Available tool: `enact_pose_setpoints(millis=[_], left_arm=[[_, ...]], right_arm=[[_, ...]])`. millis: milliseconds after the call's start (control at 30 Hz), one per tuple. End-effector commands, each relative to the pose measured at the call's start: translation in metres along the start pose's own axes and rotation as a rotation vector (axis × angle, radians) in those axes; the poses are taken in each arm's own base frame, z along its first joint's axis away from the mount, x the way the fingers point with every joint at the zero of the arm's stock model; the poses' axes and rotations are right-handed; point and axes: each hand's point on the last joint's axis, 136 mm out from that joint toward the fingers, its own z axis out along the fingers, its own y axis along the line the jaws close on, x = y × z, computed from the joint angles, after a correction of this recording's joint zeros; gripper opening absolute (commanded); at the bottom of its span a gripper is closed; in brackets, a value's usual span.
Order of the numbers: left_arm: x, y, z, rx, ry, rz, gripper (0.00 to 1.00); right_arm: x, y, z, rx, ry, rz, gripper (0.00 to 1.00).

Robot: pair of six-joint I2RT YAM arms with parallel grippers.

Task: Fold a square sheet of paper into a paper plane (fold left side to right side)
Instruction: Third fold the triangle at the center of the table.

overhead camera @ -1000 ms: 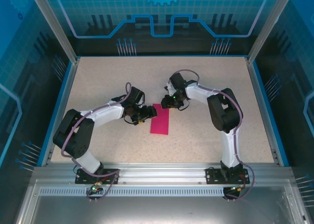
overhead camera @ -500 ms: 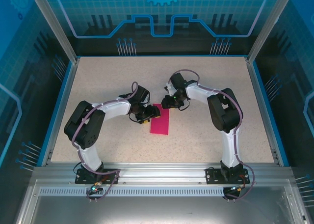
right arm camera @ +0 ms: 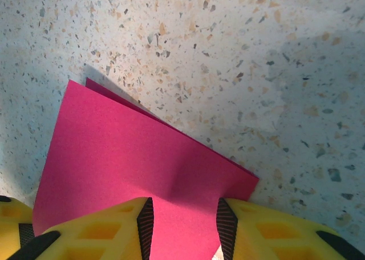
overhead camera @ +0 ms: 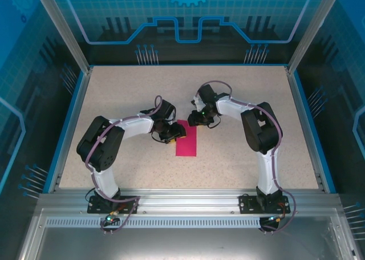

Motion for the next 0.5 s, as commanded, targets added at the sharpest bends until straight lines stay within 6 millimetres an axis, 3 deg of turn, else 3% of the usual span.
enact_pose_setpoints(millis=[0, 267, 467], left_arm=[[0.005, -0.001, -0.006, 0.001, 0.003, -0.001, 0.48], [0.011, 0.007, -0.014, -0.020, -0.010, -0.004, 0.47], [0.016, 0.001, -0.012, 0.022, 0.001, -0.002, 0.47]], right_arm=[[0.025, -0.017, 0.020, 0.023, 0.093, 0.030, 0.38], [0.025, -0.019, 0.021, 0.029, 0.094, 0.026, 0.38], [0.025, -0.019, 0.021, 0.025, 0.096, 0.027, 0.38]])
